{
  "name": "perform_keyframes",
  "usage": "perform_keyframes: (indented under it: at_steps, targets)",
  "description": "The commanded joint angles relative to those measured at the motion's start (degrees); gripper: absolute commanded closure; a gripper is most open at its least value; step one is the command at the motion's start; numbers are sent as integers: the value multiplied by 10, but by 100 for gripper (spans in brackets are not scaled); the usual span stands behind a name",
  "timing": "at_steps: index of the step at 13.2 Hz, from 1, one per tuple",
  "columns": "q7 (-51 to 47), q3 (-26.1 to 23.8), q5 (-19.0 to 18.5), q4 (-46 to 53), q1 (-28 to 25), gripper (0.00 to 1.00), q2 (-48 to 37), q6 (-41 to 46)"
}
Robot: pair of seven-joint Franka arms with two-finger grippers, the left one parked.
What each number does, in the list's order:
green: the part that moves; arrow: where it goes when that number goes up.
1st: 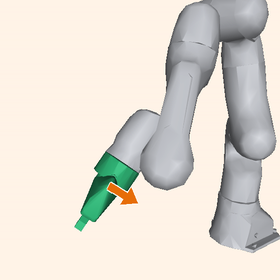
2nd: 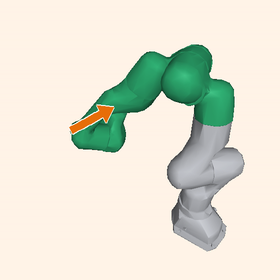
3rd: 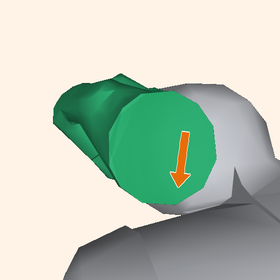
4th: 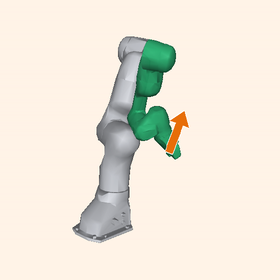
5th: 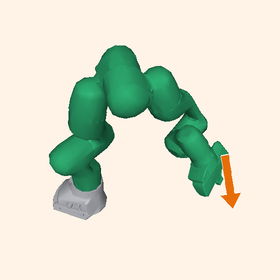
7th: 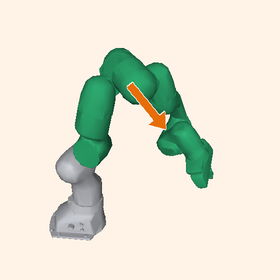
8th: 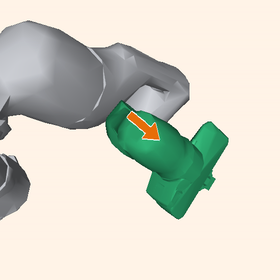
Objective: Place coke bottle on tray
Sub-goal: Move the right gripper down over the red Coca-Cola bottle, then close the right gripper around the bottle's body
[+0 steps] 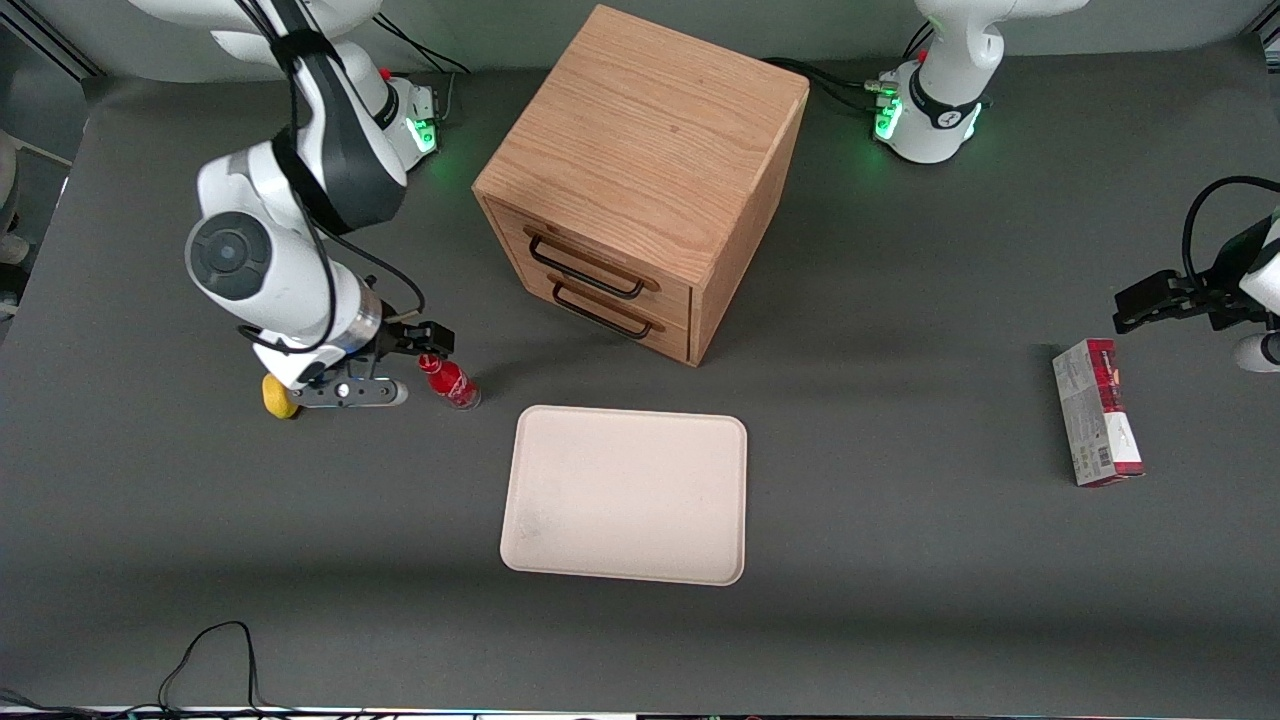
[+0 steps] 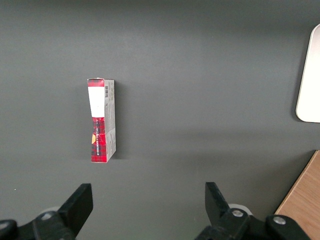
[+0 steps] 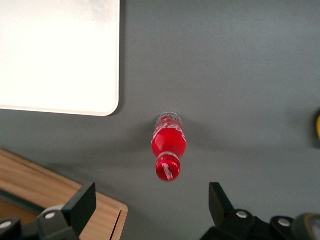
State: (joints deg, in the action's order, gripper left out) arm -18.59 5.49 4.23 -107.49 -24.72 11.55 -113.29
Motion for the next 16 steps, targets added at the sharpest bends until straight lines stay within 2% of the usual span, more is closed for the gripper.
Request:
perform_keyframes:
  at_steps: [1, 3, 13, 14, 15, 16]
  targets:
    - [-10, 0, -11, -67, -9, 0, -7, -81]
    - [-11, 1, -26, -76, -19, 0, 16, -106]
    - [2, 6, -28, -89, -16, 2, 22, -112]
    - [2, 7, -28, -89, -16, 5, 21, -110]
    - [2, 7, -28, -89, -15, 12, 20, -109]
    - [2, 7, -28, -89, -15, 25, 19, -108]
